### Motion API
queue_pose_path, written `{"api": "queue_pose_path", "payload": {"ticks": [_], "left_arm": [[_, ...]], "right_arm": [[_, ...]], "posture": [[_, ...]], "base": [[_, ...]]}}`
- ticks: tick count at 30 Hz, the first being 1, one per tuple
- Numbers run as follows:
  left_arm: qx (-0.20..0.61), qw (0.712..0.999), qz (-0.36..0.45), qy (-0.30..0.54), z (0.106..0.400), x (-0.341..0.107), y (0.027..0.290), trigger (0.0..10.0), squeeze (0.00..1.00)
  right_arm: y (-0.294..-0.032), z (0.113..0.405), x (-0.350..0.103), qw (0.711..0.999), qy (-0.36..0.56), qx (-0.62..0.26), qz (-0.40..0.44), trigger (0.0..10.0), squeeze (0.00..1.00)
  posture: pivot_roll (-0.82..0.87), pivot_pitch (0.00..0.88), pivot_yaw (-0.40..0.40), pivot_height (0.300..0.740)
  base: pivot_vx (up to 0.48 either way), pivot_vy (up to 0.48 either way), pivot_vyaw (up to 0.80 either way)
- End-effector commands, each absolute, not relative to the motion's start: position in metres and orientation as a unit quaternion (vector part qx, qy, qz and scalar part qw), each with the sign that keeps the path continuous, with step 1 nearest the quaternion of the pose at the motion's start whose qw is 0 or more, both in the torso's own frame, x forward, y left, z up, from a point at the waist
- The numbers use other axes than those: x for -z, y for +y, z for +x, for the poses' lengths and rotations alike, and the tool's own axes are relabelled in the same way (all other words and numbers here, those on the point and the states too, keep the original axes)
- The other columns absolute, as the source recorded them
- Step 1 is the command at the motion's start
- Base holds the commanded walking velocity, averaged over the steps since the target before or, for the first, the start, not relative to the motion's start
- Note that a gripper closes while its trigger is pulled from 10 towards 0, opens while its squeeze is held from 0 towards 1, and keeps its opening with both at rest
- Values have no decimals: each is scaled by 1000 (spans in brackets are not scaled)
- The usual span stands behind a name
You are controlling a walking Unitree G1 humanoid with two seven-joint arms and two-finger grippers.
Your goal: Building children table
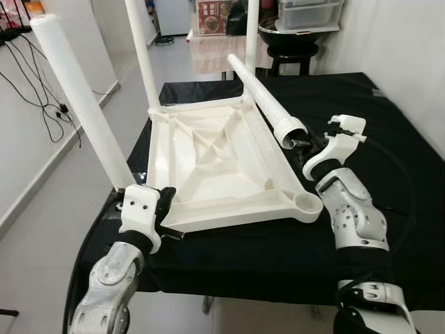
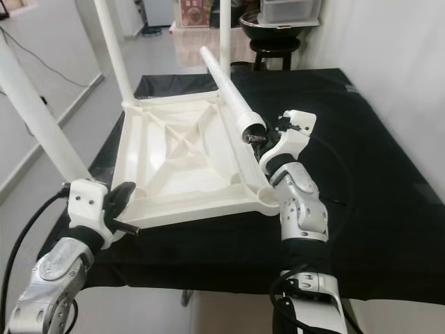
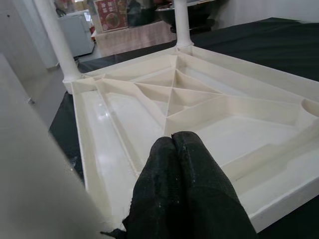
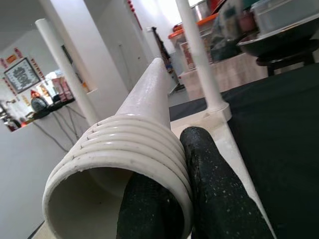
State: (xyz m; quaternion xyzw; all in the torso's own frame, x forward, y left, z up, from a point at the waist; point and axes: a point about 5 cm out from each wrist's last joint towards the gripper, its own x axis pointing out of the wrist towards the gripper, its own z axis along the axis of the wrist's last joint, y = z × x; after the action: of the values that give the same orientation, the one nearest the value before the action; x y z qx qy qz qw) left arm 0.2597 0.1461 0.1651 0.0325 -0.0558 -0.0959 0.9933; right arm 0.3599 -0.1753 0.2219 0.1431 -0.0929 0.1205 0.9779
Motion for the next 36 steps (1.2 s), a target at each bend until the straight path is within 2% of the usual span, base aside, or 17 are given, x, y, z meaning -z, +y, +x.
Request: {"api": "queue_pose_path", "payload": {"ticks": [1, 26, 31, 36], "left_arm": [[89, 994, 40, -42, 259, -161, 150, 10000, 0], [85, 994, 45, -41, 260, -160, 150, 10000, 0], [84, 995, 45, -42, 260, -161, 150, 10000, 0], [84, 994, 45, -42, 260, -161, 150, 10000, 0]], "right_arm": [[-170, 358, -226, 976, -108, -129, 140, 10000, 0], [-168, 358, -226, 978, -104, -136, 123, 10000, 0], [-167, 359, -225, 976, -102, -137, 134, 10000, 0], [-166, 358, -225, 976, -104, -137, 130, 10000, 0]], "posture": [[-88, 13, 44, 740], [-89, 16, 40, 740], [-87, 15, 40, 740], [-87, 16, 39, 740]], "base": [[0, 0, 0], [-226, 0, 0], [-260, 0, -800], [-262, 0, 0]]}}
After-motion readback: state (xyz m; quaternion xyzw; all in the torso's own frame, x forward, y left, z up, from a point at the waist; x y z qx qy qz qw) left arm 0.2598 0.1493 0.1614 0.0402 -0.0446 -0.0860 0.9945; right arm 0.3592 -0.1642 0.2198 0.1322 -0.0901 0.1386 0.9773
